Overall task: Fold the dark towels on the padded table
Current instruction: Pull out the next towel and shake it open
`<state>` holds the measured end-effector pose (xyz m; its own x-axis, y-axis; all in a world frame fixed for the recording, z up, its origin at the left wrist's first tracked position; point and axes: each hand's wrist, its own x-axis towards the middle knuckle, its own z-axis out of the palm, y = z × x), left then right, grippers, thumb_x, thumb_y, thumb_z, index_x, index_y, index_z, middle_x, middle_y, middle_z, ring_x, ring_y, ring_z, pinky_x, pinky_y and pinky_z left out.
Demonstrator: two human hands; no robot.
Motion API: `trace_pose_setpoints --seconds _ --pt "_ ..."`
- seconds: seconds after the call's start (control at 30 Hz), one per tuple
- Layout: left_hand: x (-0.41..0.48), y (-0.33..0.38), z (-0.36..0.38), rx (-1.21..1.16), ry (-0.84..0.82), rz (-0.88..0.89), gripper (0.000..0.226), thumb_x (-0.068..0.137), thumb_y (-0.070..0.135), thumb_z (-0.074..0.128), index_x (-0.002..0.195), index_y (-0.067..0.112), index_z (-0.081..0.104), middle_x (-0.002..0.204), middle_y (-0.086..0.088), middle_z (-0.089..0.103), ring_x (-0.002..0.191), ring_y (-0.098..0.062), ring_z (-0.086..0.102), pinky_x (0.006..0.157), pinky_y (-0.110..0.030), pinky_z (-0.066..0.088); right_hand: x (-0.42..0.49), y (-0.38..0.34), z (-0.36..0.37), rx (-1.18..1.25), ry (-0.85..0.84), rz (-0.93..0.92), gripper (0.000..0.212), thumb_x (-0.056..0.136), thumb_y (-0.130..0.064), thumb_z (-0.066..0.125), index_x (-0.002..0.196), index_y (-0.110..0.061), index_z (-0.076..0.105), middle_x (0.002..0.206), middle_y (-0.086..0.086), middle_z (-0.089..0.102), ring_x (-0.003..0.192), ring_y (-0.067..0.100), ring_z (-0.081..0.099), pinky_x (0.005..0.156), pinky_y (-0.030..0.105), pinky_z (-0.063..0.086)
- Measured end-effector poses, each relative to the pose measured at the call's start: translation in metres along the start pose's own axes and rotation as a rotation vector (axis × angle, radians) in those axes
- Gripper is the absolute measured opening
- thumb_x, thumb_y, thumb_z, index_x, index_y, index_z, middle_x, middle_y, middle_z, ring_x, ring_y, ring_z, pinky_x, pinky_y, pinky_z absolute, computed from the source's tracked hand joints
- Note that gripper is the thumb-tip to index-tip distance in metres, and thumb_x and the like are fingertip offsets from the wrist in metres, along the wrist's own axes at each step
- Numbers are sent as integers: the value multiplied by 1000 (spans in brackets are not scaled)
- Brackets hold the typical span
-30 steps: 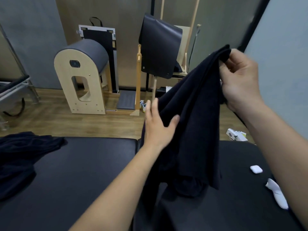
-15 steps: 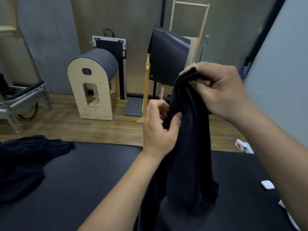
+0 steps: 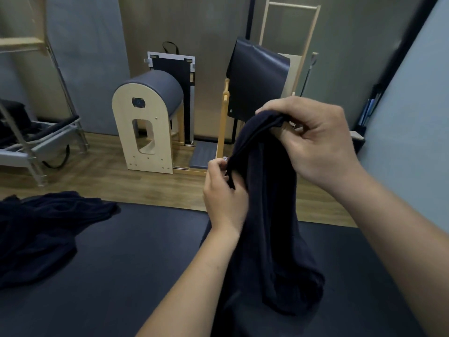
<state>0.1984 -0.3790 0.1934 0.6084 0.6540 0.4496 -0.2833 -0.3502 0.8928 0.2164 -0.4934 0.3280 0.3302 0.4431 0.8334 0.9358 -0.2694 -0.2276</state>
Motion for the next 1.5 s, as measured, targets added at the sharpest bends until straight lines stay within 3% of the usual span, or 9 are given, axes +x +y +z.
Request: trace_pose_setpoints --seconds 0.13,0.33,0.53,0.7,0.8,1.03,1.1,1.23,1.5 --pt "-28 -4 10 181 3 421 30 87 5 59 111 16 45 104 -5 53 88 -19 54 72 -32 49 6 5 -8 -10 36 25 24 85 6 62 100 -9 73 94 -15 67 92 -5 63 83 15 46" --pt "-5 -48 -14 379 -169 -156 28 76 12 65 97 21 48 101 4 47 81 -25 53 62 -34 41 7 32 -29 -122 84 100 20 86 -5 60 98 -13 74 90 -31 63 88 -10 60 81 18 47" --pt "40 -109 -104 688 -194 -167 27 75 0 52 92 18 63 91 -3 54 88 -36 57 69 -36 42 -5 87 -64 -227 195 349 21 89 -21 55 100 -17 72 77 -38 62 79 -1 59 76 32 49" --pt "-5 -124 -104 708 -720 27 36 92 41 38 127 39 45 99 -2 55 103 -31 51 91 -41 43 10 83 -44 -258 102 320 22 89 -26 56 100 -15 71 74 -29 61 72 -8 53 72 20 43" --pt "-54 -122 -98 561 -796 20 37 101 43 36 134 30 45 97 11 42 104 -22 47 94 -38 43 24 76 -33 -329 -4 246 21 91 -20 57 102 -10 71 85 -6 63 73 3 53 70 12 37" --pt "-111 -129 -88 517 -630 512 59 83 6 54 135 28 38 119 -22 60 59 -31 63 42 -32 51 44 74 -17 -365 -95 243 18 92 -18 58 101 -9 70 90 4 65 82 13 55 67 19 36" --pt "-112 -122 -84 652 -754 391 74 81 3 54 141 41 33 129 -20 58 62 -28 62 51 -31 51 45 69 -11 -345 -103 226 18 91 -20 58 101 -9 70 88 2 64 79 11 54 66 12 35" --pt "-89 -109 -72 578 -753 30 97 95 4 41 138 67 -19 158 -7 23 90 -32 58 77 -35 51 42 60 -5 -276 -146 151 16 90 -19 58 97 -11 70 76 -26 61 70 -11 50 67 6 34" --pt "-51 -79 -37 741 -975 192 88 90 8 44 153 43 -6 144 -18 37 105 -43 55 88 -45 47 34 46 5 -137 -163 106 14 91 -13 59 98 -11 70 82 -37 60 81 -14 54 77 12 42"
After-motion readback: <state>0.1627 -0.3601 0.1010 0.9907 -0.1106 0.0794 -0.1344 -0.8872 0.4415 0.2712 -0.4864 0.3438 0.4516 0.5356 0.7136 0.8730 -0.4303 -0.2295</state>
